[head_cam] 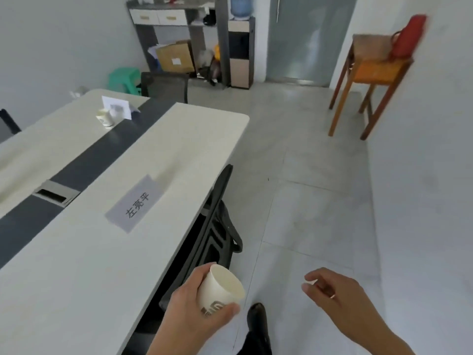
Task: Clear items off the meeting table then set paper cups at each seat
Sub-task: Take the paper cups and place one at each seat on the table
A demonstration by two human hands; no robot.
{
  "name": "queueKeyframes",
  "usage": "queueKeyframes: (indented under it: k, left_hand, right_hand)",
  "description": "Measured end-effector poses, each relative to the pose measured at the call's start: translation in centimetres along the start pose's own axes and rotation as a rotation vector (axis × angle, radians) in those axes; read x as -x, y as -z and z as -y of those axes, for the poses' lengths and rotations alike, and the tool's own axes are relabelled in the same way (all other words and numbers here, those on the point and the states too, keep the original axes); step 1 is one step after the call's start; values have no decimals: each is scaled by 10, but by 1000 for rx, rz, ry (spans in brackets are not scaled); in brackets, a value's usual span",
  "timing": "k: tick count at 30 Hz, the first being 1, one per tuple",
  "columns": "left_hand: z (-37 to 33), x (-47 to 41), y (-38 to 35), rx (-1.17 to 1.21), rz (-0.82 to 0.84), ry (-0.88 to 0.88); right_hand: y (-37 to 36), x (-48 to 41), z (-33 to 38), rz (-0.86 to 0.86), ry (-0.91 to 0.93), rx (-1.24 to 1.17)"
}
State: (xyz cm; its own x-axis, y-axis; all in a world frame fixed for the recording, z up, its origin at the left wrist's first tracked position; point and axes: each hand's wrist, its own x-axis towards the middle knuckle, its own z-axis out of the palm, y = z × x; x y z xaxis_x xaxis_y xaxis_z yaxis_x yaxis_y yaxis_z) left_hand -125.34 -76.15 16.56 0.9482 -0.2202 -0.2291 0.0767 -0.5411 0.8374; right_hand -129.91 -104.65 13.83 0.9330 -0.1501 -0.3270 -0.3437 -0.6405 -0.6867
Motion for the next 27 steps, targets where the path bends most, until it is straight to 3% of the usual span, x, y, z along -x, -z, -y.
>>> queueKeyframes:
  k: [6, 14, 20, 27]
  left_hand:
    - [-44, -118, -49, 1, 112, -3]
    - [-155, -265, -99, -42, 207, -128]
    - [-202, -355, -140, -45, 121, -128]
    - [-254, -435, -181, 38, -19, -20]
  right_hand:
    - [71, -81, -25, -60, -80, -120]
    - [177, -175, -39, -100, -106, -191]
    - [250, -270, -73, -35, -107, -152]
    - [335, -426, -74, 69, 55, -75]
